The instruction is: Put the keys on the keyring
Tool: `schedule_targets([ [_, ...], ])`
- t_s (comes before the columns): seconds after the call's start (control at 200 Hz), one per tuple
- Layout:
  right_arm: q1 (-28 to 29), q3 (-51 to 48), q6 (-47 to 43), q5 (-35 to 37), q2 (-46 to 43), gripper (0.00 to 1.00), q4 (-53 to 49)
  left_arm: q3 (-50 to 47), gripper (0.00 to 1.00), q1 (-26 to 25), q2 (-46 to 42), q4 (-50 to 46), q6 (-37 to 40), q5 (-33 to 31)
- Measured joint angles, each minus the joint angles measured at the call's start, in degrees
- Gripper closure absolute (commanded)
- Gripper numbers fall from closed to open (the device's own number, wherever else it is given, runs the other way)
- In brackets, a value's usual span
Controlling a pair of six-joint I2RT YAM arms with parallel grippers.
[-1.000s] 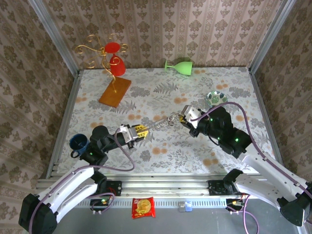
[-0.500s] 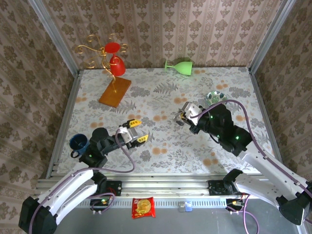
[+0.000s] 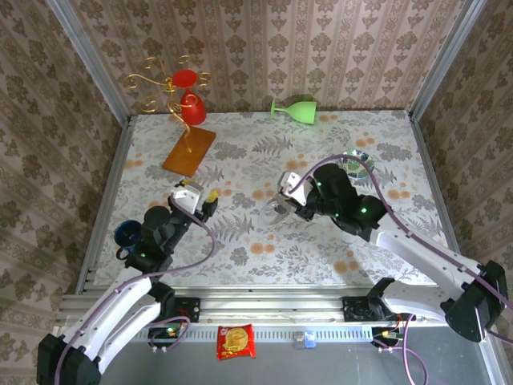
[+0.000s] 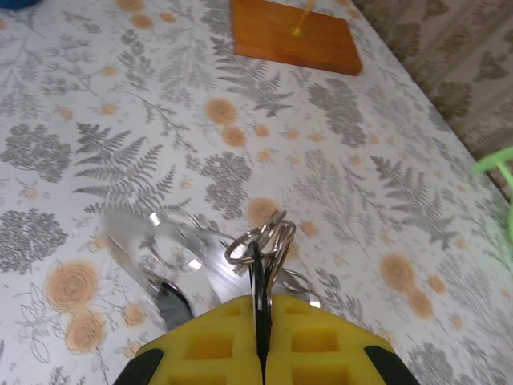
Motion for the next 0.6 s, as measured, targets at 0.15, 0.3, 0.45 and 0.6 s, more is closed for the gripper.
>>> schedule_targets([
  [0.15, 3.9, 2.8, 0.4, -0.1, 7.2, 1.00, 2.7, 0.1, 0.33, 3.3, -0.7, -1.7, -3.4, -4.4],
  [0.3, 7.4, 7.7, 1.6, -0.7, 16.5, 1.00, 7.1, 0.1, 0.33, 6.8, -1.7, -3.6, -6.0, -7.6],
  [0.45, 9.1, 12.4, 2.6, -2.3, 24.8, 1.00, 11.6, 0.3, 0.33, 9.8, -2.6, -6.0, -7.3, -9.0],
  [0.6, 9.4, 13.2, 1.2, -3.1, 28.2, 1.00, 11.9, 0.5, 0.33, 12.0, -2.7, -8.3, -8.3, -9.6],
])
